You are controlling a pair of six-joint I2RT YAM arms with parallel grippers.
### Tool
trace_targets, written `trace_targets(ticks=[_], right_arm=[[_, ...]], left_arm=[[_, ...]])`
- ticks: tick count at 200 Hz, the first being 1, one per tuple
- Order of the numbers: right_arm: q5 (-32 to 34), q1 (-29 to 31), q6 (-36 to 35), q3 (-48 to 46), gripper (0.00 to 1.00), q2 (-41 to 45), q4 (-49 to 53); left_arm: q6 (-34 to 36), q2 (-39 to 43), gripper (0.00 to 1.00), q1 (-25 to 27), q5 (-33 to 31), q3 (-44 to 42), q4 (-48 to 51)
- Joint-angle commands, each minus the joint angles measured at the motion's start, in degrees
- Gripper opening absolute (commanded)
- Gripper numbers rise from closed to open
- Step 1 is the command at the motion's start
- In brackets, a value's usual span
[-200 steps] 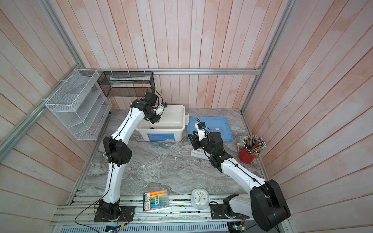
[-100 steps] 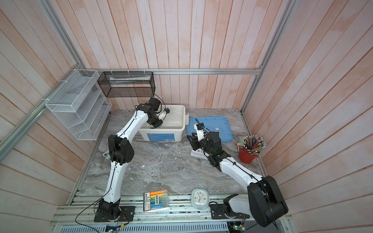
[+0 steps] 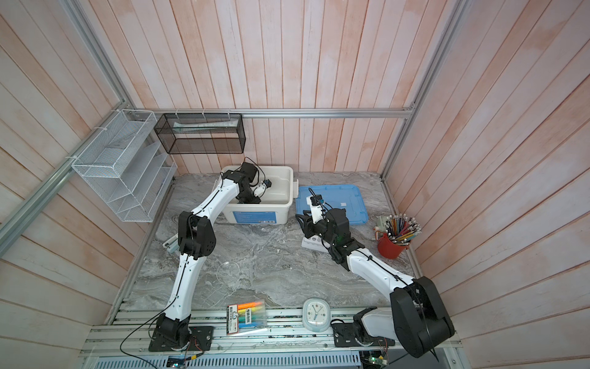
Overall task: Organize the chemistry lab equipment
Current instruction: 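Lower the white cup onto the bin floor with the left gripper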
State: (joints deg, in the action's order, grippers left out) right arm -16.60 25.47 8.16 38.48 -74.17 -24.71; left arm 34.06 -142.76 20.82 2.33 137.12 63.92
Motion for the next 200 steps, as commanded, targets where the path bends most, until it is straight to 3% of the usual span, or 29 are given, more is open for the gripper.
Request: trace_targets(ticks=[1, 200], right_arm=[[-0.3, 0.2, 0.4, 1.1, 0.38, -1.0, -1.7], [-0.8, 0.1, 0.7, 1.3, 0.38, -3.5, -2.9]], left_arm=[[-0.5, -0.9, 0.00, 0.7, 2.9, 0.3, -1.5], [-0.5, -4.0, 0.00, 5.4, 8.5, 2.9, -1.1]])
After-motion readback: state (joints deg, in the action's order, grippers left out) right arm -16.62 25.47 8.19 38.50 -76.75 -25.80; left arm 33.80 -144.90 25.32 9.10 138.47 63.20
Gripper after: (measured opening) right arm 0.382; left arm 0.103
